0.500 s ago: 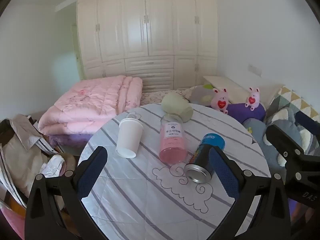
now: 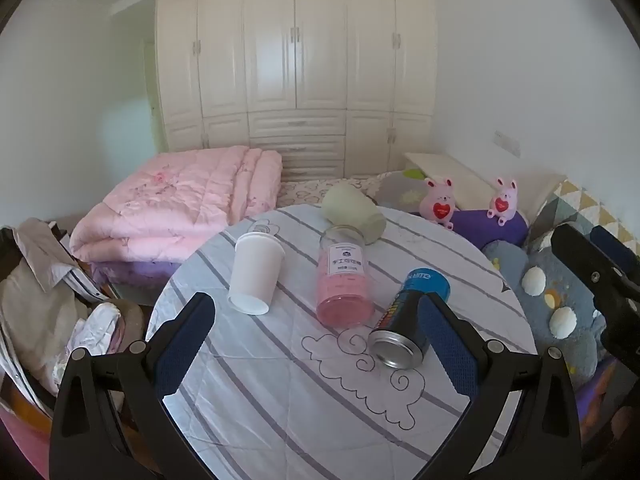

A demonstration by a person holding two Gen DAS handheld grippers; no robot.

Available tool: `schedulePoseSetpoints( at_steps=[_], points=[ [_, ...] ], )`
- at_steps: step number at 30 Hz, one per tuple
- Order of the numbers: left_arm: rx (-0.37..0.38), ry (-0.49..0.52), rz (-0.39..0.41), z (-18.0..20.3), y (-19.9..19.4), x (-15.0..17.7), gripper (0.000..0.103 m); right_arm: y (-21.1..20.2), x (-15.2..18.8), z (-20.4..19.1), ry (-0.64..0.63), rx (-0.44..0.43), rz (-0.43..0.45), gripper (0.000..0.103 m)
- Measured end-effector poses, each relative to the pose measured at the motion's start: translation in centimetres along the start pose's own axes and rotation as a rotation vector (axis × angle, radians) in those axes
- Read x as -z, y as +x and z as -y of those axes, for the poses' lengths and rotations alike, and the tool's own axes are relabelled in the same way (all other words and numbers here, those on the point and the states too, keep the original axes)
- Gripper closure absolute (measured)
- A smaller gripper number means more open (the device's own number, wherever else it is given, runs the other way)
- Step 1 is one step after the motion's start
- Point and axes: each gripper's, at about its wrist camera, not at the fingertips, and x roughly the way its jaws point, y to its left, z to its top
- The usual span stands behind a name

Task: Flip cup upright
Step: 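Move the left tool toward the pale green cup lying on its side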

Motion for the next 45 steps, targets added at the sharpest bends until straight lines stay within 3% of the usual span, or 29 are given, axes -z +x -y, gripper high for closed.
schedulePoseSetpoints(
  at_steps=[8, 14, 45],
  points=[
    [0.01, -0.016, -0.01, -0.4, 0.4, 0.1, 0.0, 1.2, 0.2, 1.3, 0.081, 0.001, -0.059, 0.0],
    [0.021, -0.026, -0.02, -0.6, 0.9, 0.2, 0.0, 1.5, 0.3, 0.9, 0.072, -0.029, -0.088, 0.0],
    [0.025, -0.031, -0.038, -1.3, 1.6, 0.9, 0.0, 2.6, 0.7, -0.3, -0.018, 0.013, -0.143, 0.0]
  ],
)
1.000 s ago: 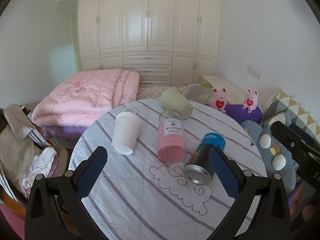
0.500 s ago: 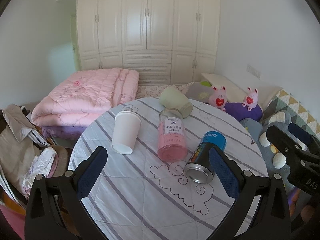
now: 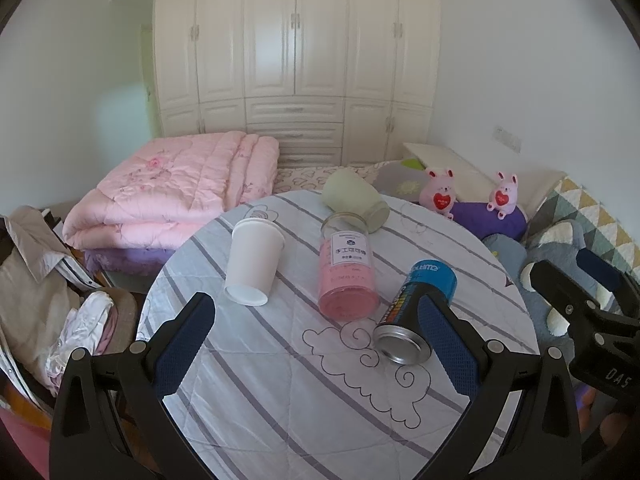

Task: Flip cup upright
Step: 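Move the left tool toward the pale green cup lying on its side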

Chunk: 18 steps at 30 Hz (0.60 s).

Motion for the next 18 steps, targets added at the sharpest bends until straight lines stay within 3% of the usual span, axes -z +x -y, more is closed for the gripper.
schedulePoseSetpoints(
  at_steps=[18],
  points=[
    [-0.005, 0.006, -0.034, 0.4, 1.0, -0.7, 0.0, 1.4, 0.6, 1.2, 0.026, 0.003, -0.05, 0.0]
  ],
)
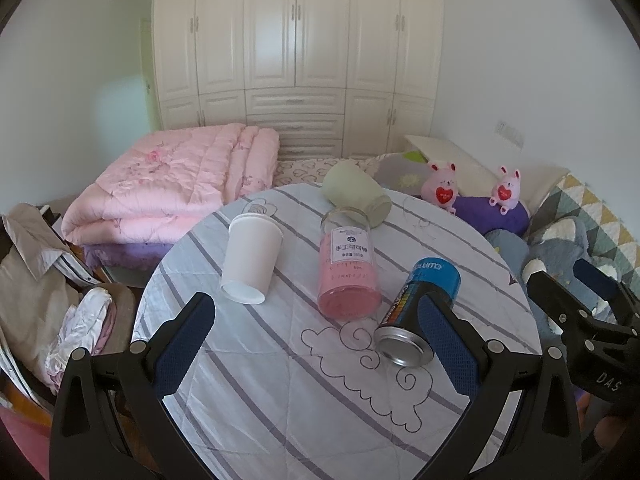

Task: Flip cup upright
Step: 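Move the left tool toward the pale green cup lying on its side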

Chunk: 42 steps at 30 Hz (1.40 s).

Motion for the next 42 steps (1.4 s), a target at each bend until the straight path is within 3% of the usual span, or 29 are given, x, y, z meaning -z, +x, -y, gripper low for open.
schedulePoseSetpoints(
  at_steps=[15, 42],
  points=[
    [-0.015, 0.031, 0.023, 1.2, -0.1, -0.7, 0.0, 0.7, -0.6, 0.3, 0.002, -0.024, 0.019, 0.0],
    [-0.015, 0.063, -0.015, 3.1, 1.4, -1.4, 0.0, 1.2, -0.7, 2.3, 0.043, -0.037, 0.005, 0.0]
  ],
)
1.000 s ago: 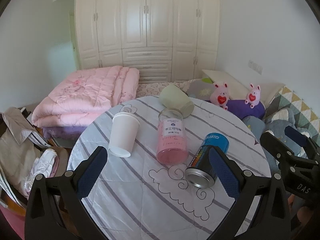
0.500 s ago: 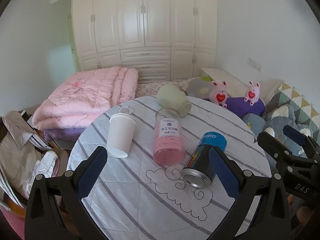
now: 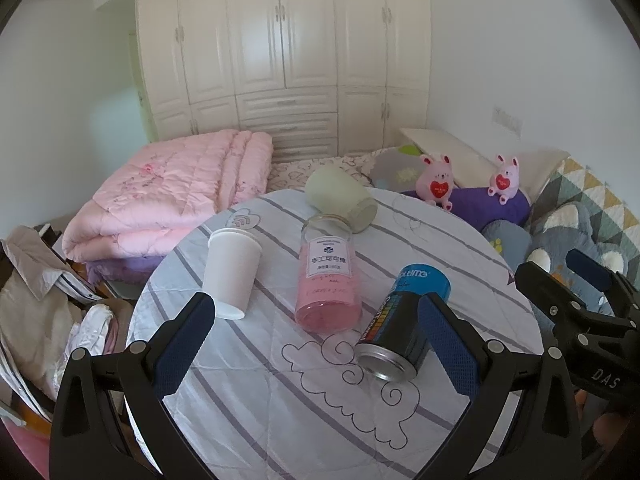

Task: Flip cup upright
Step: 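Move the left tool toward the pale green cup lying on its side, then close the left gripper around the pale green cup's body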

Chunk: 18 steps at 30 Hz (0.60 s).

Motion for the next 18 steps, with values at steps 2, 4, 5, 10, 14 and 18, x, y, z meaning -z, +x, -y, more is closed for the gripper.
schedulePoseSetpoints(
  at_steps=[2, 4, 5, 10, 14, 18],
  points=[
    [-0.002, 0.005, -0.001, 0.2, 0.2, -0.2, 0.0, 0.3, -0.1, 0.2, 0.005, -0.002, -0.004, 0.0],
    [-0.005, 0.008, 0.001, 0.3, 0.4, -0.4, 0.0, 0.5, -0.2, 0.4, 0.01, -0.006, -0.006, 0.0],
    [-0.005, 0.01, 0.001, 0.3, 0.6, -0.5, 0.0, 0.7, -0.3, 0.5, 0.012, -0.009, -0.007, 0.0],
    [-0.001, 0.007, -0.019, 0.3, 1.7, -1.0, 0.0, 1.5, -0.4, 0.8, 0.013, -0.018, -0.011, 0.0],
    [-0.001, 0.01, -0.045, 0.4, 3.0, -1.7, 0.0, 2.3, -0.5, 1.1, 0.018, -0.025, -0.022, 0.0],
    [0.007, 0.013, -0.076, 0.8, 4.6, -2.9, 0.0, 2.9, -0.8, 1.6, 0.027, -0.027, -0.027, 0.0]
  ],
)
